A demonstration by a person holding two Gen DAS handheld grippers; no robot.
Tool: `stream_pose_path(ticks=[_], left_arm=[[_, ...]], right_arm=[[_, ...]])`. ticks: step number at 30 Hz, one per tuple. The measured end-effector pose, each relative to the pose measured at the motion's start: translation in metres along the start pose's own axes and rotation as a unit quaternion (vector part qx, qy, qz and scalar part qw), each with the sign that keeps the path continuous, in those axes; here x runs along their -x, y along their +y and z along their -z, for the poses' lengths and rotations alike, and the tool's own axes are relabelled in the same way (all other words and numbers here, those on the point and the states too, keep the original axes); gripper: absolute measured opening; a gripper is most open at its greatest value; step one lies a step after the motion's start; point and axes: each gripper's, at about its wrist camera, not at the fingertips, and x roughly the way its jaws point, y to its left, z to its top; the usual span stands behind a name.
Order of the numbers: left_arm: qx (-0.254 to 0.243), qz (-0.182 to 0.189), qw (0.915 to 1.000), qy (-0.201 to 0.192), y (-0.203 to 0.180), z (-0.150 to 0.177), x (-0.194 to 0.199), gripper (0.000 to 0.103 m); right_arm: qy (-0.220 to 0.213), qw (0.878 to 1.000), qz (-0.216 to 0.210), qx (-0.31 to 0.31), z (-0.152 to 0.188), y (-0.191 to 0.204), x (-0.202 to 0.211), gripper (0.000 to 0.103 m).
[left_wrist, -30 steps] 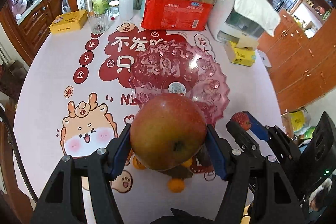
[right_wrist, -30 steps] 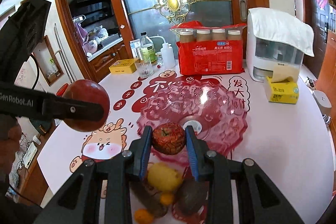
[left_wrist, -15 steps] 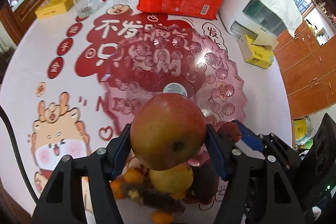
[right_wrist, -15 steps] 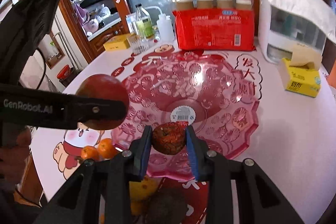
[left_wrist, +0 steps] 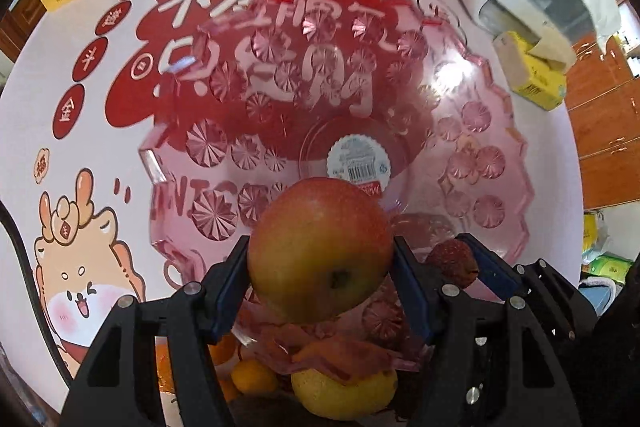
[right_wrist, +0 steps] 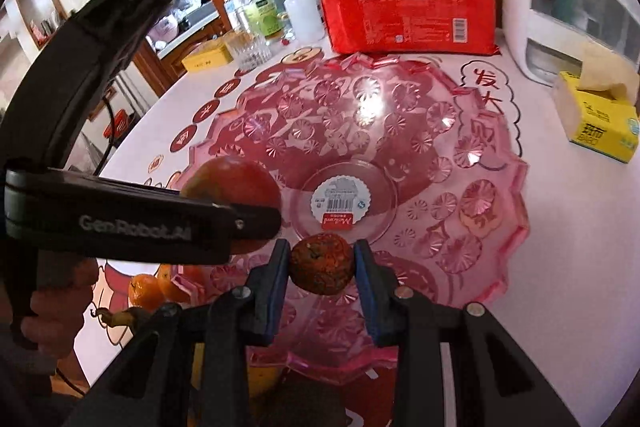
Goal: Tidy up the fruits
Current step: 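Carry the apple and lychee into the pink glass bowl and open both tools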
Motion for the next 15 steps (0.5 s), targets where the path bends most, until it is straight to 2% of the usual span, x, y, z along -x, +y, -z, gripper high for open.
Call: stream_pose_path(ticks=[3, 5, 6, 7, 15], left_arm=[[0.004, 0.000, 1.0000, 0.004, 0.000, 0.000, -0.003, 0.068], [0.003, 0.003, 0.9999, -0.012, -0.001, -0.001, 0.002, 0.077], [-0.001, -0.001, 0.9997, -0.023, -0.003, -0.002, 0.006, 0.085], [-0.004, -0.005, 0.9995, -0.033, -0.004, -0.002, 0.012, 0.087], [0.014, 0.008, 0.9964, -0.084, 0.000, 0.013, 0.051, 0.087]], right_arm=[[0.004, 1.000, -0.008, -0.003, 0.000, 0.001, -0.003, 0.035], [0.003, 1.000, -0.005, -0.007, 0.000, 0.001, -0.002, 0.039], [0.002, 1.000, -0.004, -0.009, 0.001, 0.000, -0.002, 0.045], [0.001, 1.000, -0.004, -0.012, 0.001, -0.001, 0.000, 0.052], [-0.025, 0.999, 0.001, -0.020, 0.003, 0.002, 0.026, 0.070]])
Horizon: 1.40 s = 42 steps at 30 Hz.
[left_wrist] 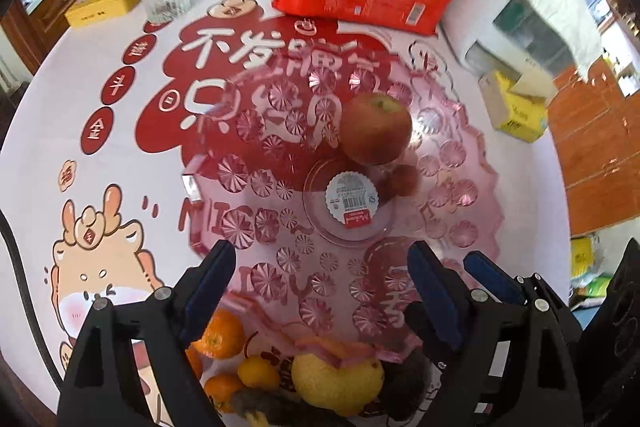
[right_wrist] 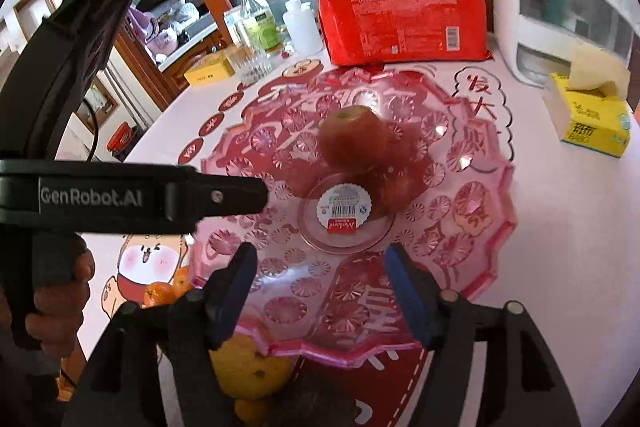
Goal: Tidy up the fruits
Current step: 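Carry the apple and lychee into the pink glass bowl and open both tools, then move both tools back to the fruit pile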
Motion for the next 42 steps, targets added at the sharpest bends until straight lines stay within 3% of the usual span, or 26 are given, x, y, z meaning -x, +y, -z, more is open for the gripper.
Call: stream_pose_path(ticks=[9, 17, 24, 34, 42], left_arm=[[0.009, 0.047, 0.9975, -0.053, 0.010, 0.034, 0.077, 0.087], [-0.017, 0.066, 0.9945, -0.079, 0.028, 0.081, 0.125, 0.087], [-0.024, 0.083, 0.9938, -0.070, 0.054, 0.123, 0.148, 0.087], [-0.045, 0.093, 0.9936, -0.046, 0.082, 0.182, 0.157, 0.087], [-0.043, 0.078, 0.9959, -0.018, 0.075, 0.214, 0.137, 0.087]], right_arm=[[-0.037, 0.999, 0.017, -0.013, 0.007, 0.008, 0.050, 0.077], [-0.073, 0.995, 0.054, -0.045, 0.028, 0.019, 0.102, 0.081], [-0.091, 0.988, 0.090, -0.081, 0.058, 0.031, 0.130, 0.082], [-0.077, 0.982, 0.119, -0.128, 0.120, 0.058, 0.141, 0.082], [-0.047, 0.987, 0.121, -0.090, 0.154, 0.073, 0.137, 0.082]])
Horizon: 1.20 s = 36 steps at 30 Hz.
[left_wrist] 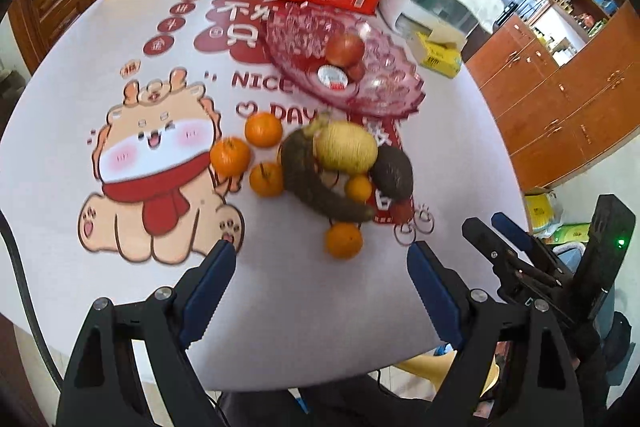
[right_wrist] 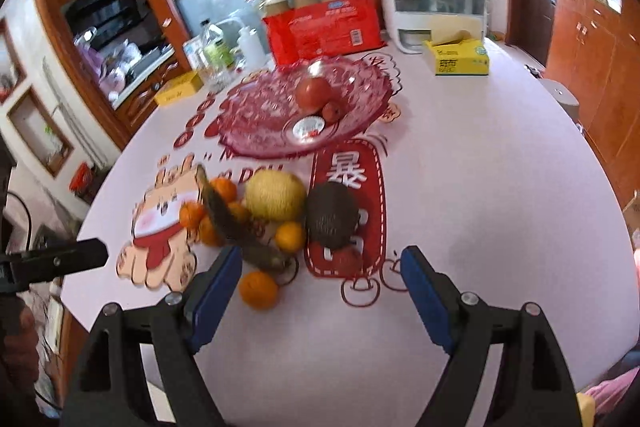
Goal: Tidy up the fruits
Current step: 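Move both tools back to the fruit pile, then grasp a mandarin with the left tool while the right tool grasps another small red fruit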
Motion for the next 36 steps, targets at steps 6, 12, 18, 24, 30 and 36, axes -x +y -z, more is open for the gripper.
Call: stream_pose_path(ticks=[6, 12, 18, 24, 30, 36], left_arm=[[-0.004, -0.039, 0.9992, -0.001, -0.016, 0.015, -0.015, 0.087], [0.046, -0.067, 0.9966, 0.005, -0.029, 0.021, -0.046, 0.087], [0.098, -0.100, 0.9901, 0.011, -0.040, 0.026, -0.079, 0.087], [0.125, -0.141, 0.9820, 0.010, -0.048, 0.023, -0.109, 0.087], [0.144, -0.159, 0.9762, 0.033, -0.049, 0.021, -0.138, 0.086], [0.154, -0.165, 0.9735, 0.039, -0.052, 0.018, -0.156, 0.075]], right_arm=[[0.020, 0.996, -0.014, 0.090, 0.010, 0.000, -0.013, 0.082], [0.029, 0.985, -0.043, 0.167, 0.009, -0.015, -0.029, 0.082], [0.028, 0.961, -0.064, 0.266, 0.008, -0.024, -0.047, 0.081], [0.027, 0.939, -0.103, 0.326, 0.011, -0.032, -0.074, 0.072], [0.043, 0.932, -0.134, 0.335, 0.017, -0.039, -0.101, 0.057], [0.059, 0.925, -0.160, 0.339, 0.023, -0.039, -0.113, 0.047]])
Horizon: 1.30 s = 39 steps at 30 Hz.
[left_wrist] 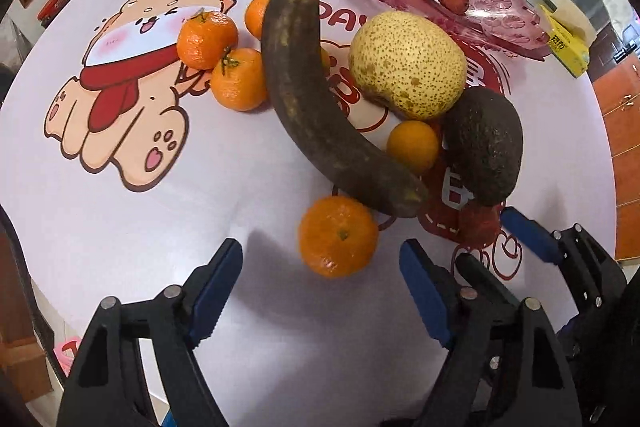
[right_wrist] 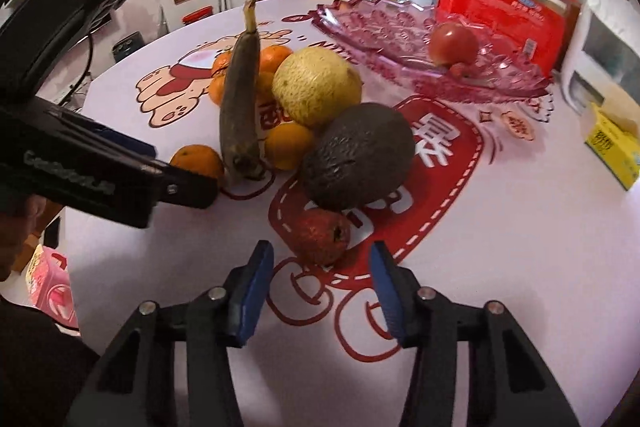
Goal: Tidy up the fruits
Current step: 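Grasp a mandarin with the left tool while the right tool grasps another small red fruit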
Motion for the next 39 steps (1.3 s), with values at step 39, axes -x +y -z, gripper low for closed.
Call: stream_pose_path(ticks=[39], left_arm=[[0.017, 0.001, 0.9985, -0.052, 0.032, 0.029, 0.059, 0.038]], right_arm=[[0.003, 0.998, -0.059, -0.009, -0.008, 0.027, 0.014, 0.028]])
